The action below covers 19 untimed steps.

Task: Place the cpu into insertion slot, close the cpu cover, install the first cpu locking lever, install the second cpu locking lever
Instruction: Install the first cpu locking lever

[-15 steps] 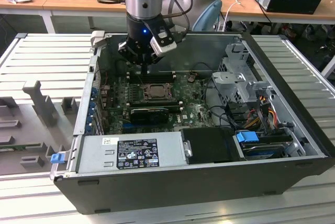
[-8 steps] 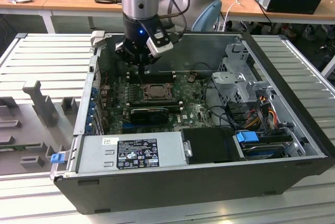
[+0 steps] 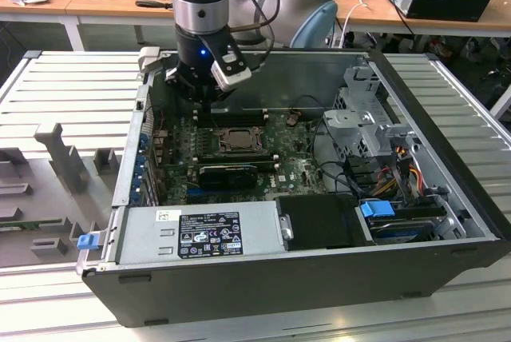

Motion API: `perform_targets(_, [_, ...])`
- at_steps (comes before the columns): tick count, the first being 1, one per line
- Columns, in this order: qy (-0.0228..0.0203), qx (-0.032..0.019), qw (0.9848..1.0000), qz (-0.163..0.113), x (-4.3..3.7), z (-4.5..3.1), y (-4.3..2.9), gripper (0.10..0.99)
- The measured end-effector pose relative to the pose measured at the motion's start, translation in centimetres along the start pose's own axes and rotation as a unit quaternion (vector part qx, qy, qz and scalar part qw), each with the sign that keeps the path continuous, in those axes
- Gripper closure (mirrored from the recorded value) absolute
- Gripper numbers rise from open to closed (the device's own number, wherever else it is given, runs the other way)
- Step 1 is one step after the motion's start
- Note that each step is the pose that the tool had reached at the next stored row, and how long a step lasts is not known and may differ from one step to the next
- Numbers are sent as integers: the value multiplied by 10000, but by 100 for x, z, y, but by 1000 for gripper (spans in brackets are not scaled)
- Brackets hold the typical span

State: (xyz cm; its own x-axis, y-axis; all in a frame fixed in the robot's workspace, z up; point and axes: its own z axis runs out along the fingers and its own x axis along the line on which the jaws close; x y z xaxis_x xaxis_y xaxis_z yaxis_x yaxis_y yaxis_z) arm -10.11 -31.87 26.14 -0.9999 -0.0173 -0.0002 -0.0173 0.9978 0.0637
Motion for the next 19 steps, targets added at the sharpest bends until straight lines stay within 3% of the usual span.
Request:
perform_targets(3, [-1, -1, 10000, -1, 80, 12, 23, 980])
perform_targets(8, [-1, 0, 10000, 0, 115, 58, 162, 980])
perform_targets(15, [0, 0, 10000, -3, 110, 79, 252, 980])
perform_targets(19, [0, 0, 10000, -3, 38, 82, 255, 980])
